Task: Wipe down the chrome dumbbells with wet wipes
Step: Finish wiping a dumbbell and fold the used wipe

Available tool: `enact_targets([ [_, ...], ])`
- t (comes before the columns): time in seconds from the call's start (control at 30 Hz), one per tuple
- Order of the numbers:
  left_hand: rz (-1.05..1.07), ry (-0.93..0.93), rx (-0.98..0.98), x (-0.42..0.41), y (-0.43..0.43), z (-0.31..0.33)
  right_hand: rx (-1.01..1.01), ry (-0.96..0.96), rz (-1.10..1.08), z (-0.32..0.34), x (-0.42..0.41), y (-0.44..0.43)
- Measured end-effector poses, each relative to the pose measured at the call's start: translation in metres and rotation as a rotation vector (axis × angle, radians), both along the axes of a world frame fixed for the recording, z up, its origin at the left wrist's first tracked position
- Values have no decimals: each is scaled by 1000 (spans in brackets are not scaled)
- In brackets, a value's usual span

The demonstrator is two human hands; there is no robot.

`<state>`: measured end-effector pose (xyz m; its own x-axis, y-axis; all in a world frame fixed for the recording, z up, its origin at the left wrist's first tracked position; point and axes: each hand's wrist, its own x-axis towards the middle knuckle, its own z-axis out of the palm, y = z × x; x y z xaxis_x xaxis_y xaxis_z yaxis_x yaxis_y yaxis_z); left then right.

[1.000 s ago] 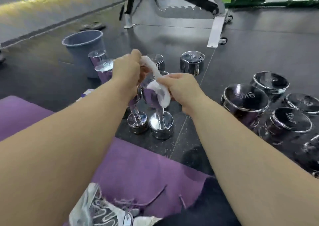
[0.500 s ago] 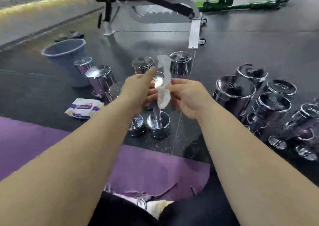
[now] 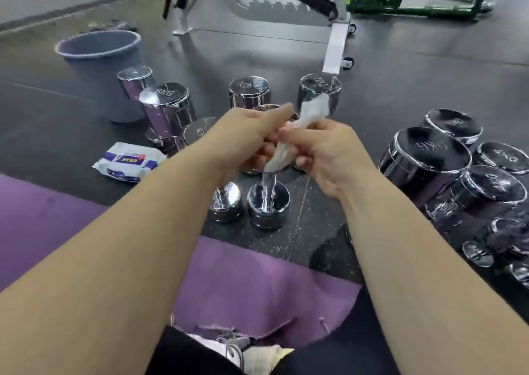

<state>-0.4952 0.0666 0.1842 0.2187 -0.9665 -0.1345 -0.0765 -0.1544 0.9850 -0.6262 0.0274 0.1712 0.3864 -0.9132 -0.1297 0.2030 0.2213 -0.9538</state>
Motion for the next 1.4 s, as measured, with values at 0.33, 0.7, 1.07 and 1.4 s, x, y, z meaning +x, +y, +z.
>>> enact_targets([
  [0.33,52,-123,-64,5,5,2,85,-52,108,1,0,4],
  [0.7,224,-80,-163,7,-3,-6,125,-121,18,0,7,2],
  [1.07,427,-280,-275,19,-5,-9,-582,490,-361,6,15,-20],
  [1.4,99,-449,-72,15,-6,-46,-945,912,183,-4,1,-20],
])
